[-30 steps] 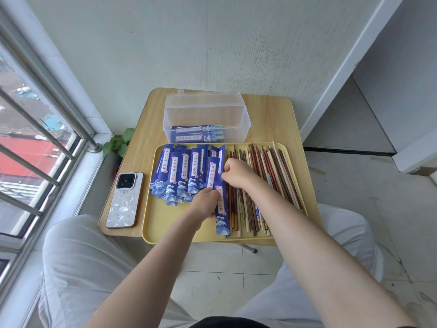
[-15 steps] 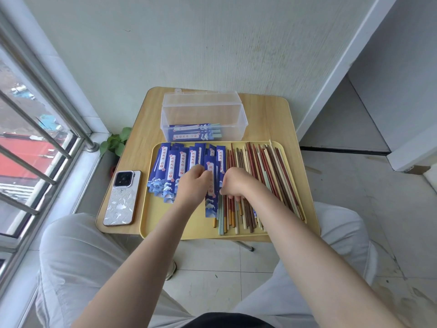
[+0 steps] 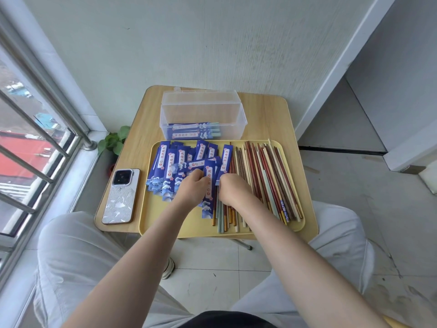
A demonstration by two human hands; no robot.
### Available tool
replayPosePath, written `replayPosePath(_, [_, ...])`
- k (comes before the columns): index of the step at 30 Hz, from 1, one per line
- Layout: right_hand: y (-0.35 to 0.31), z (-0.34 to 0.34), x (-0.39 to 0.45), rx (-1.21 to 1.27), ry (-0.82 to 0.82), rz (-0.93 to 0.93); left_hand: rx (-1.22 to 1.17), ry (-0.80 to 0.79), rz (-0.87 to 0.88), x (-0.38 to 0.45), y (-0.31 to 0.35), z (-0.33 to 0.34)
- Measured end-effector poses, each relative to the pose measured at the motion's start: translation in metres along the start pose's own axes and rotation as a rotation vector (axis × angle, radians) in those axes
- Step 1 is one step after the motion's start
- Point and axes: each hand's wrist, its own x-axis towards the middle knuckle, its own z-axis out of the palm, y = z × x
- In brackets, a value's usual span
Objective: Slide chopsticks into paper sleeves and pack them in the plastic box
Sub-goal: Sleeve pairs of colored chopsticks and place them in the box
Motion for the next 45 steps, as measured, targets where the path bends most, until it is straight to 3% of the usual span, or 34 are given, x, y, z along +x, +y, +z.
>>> replayPosePath(12, [0.006, 0.012, -0.003, 0.091, 0.0, 0.019, -0.158, 0.068, -0.045, -0.001, -0.003, 0.004])
replayPosePath(15, [0.013, 0.003, -0.005, 0.154, 0.122, 0.032, -0.171, 0.041, -0.051, -0.002, -0.003, 0.008])
replayPosePath(19, [0.047, -0.027, -0.011, 0.075, 0.326, 0.237, -0.232, -0.023, -0.066, -0.002, 0.006, 0.017])
replayPosePath(23, [0.075, -0.035, -0.015, -0.048, 0.233, 0.383, -0.438, -0.142, -0.126, 0.001, 0.024, 0.038])
replayPosePath(30, [0.083, -0.023, -0.012, 0.064, 0.218, 0.345, -0.435, -0.296, -0.153, 0.005, 0.04, 0.068])
replayPosePath(42, [0.089, -0.017, -0.001, 0.391, 0.281, 0.277, -0.539, -0.253, -0.218, 0.007, 0.032, 0.057])
replayPosePath(45, [0.092, -0.023, -0.003, 0.493, 0.301, 0.19, -0.605, -0.257, -0.198, 0.005, 0.033, 0.049])
